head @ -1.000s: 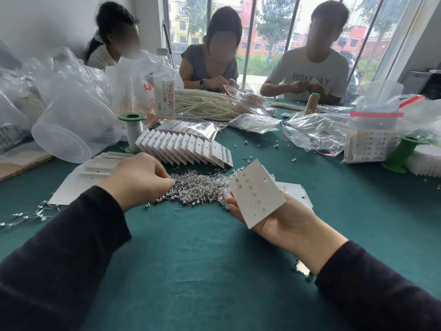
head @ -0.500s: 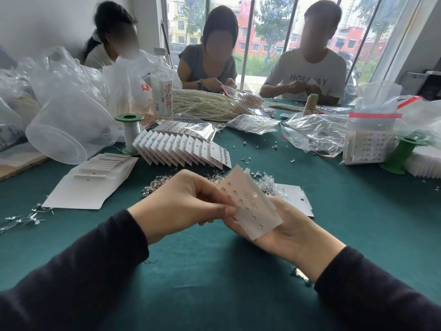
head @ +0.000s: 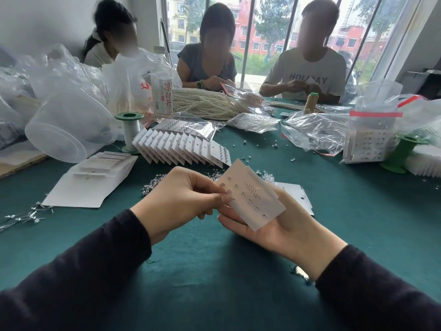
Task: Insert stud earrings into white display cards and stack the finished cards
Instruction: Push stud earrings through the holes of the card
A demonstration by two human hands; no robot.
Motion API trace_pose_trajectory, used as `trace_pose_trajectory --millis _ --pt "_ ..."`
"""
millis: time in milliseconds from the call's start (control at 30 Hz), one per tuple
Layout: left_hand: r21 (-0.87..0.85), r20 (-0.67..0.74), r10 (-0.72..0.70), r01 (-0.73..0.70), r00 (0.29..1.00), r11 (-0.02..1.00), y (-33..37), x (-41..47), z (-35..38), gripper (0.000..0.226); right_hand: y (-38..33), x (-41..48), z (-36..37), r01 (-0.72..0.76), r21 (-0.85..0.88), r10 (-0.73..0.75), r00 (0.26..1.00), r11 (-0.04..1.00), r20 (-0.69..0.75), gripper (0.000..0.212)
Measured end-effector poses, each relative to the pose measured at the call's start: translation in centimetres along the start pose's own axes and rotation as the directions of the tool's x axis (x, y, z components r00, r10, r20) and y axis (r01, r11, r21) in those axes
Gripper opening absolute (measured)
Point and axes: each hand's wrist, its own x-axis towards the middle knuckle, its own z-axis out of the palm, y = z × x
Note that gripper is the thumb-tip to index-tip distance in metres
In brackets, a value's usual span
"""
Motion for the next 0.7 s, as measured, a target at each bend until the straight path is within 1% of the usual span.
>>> trace_pose_trajectory --millis 167,267,333,400,433,500,533,567,633,667,700 --pt "-0.023 -0.041 -0.022 0.021 0.999 1.000 -0.2 0.0 0.3 0.006 0.1 0.1 0.0 -0.009 0.031 0.010 0.999 0.999 -0.049 0.033" --pt "-0.041 -0.079 -0.044 0.041 0.996 0.998 -0.4 0.1 0.8 0.009 0.2 0.2 0.3 0.014 0.005 -0.014 0.998 1.000 -0.057 0.034" --pt "-0.077 -0.117 -0.063 0.054 0.991 0.996 -0.6 0.1 1.1 0.014 0.4 0.3 0.5 0.060 -0.055 -0.064 0.996 0.997 -0.061 0.036" --pt "-0.130 -0.131 -0.092 0.075 0.987 0.989 -0.8 0.2 1.5 0.015 0.9 0.6 0.7 0.159 -0.155 -0.178 0.977 0.975 -0.115 0.026" --pt "-0.164 -0.125 -0.112 0.091 0.986 0.982 -0.9 0.2 1.7 0.013 1.2 0.7 0.8 0.218 -0.207 -0.252 0.955 0.954 -0.155 0.024" --pt "-0.268 -0.086 -0.165 0.136 0.983 0.954 -1.2 0.3 2.0 0.012 1.6 0.8 0.9 0.309 -0.369 -0.400 0.894 0.877 -0.201 0.030" --pt "-0.324 -0.051 -0.189 0.162 0.981 0.932 -1.4 0.3 2.0 0.014 1.8 0.7 1.0 0.325 -0.482 -0.468 0.858 0.814 -0.213 0.031" --pt "-0.380 -0.005 -0.210 0.192 0.978 0.905 -1.4 0.4 2.1 0.015 1.9 0.7 1.0 0.322 -0.596 -0.533 0.818 0.736 -0.217 0.031" --pt "-0.491 0.129 -0.219 0.255 0.967 0.833 -1.3 0.5 2.1 0.012 2.0 0.7 0.9 0.299 -0.785 -0.658 0.733 0.542 -0.175 0.029" --pt "-0.549 0.201 -0.208 0.286 0.957 0.785 -1.2 0.5 2.1 0.010 2.0 0.7 0.8 0.293 -0.841 -0.706 0.694 0.455 -0.140 0.027" --pt "-0.609 0.261 -0.200 0.322 0.944 0.725 -1.1 0.5 2.0 0.016 1.9 0.7 0.8 0.294 -0.874 -0.742 0.662 0.388 -0.107 0.025"
